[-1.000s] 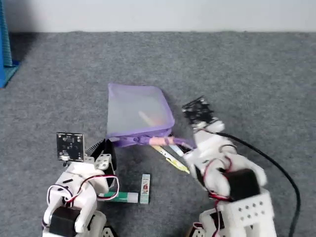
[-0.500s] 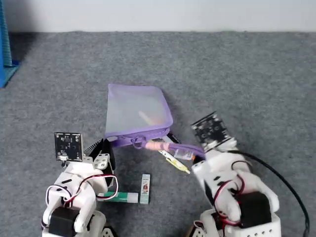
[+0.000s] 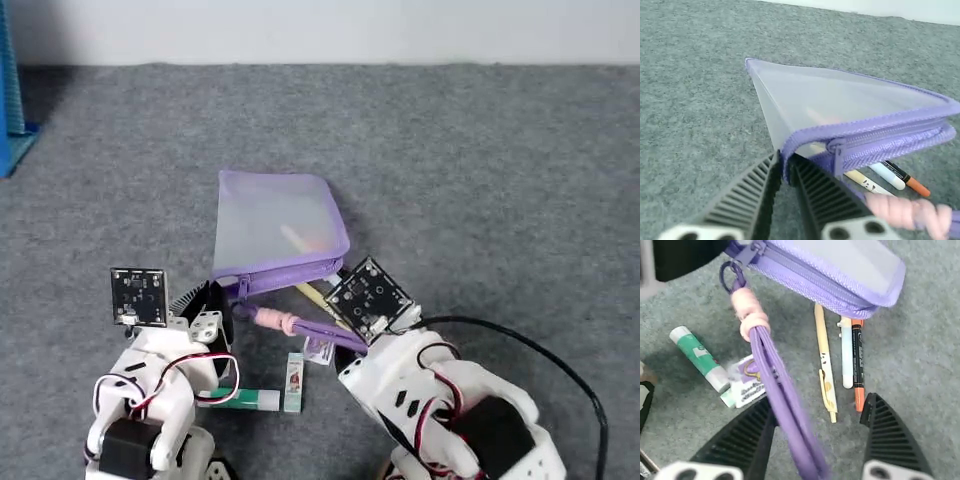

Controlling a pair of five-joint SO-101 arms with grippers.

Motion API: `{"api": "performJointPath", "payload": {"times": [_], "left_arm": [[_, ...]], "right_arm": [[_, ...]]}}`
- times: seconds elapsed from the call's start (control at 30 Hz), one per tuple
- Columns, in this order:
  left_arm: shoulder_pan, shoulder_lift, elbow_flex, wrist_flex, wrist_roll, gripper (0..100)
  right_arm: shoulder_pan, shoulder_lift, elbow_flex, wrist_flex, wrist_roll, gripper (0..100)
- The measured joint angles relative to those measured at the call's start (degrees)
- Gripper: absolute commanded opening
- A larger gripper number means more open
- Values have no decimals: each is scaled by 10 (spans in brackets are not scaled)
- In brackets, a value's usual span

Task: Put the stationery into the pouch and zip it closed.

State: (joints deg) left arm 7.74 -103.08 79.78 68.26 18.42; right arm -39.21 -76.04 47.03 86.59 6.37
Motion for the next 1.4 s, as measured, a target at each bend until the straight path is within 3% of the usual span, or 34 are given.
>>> {"api": "performJointPath", "payload": {"times": [0.1,0.3,0.8,1.03,1.23,1.4], "left_arm": [[0,1,0,0,0,12],[0,1,0,0,0,12],[0,1,0,0,0,12],[0,1,0,0,0,12],[0,1,0,0,18,12],[0,1,0,0,23,12]], "right_arm": [[9,47,0,4,-21,277],[51,115,-81,90,-63,426],[62,131,-162,105,-72,392],[-31,185,-68,-15,-112,281],[-100,225,1,-162,-115,273],[-128,280,14,-226,-115,270]]}}
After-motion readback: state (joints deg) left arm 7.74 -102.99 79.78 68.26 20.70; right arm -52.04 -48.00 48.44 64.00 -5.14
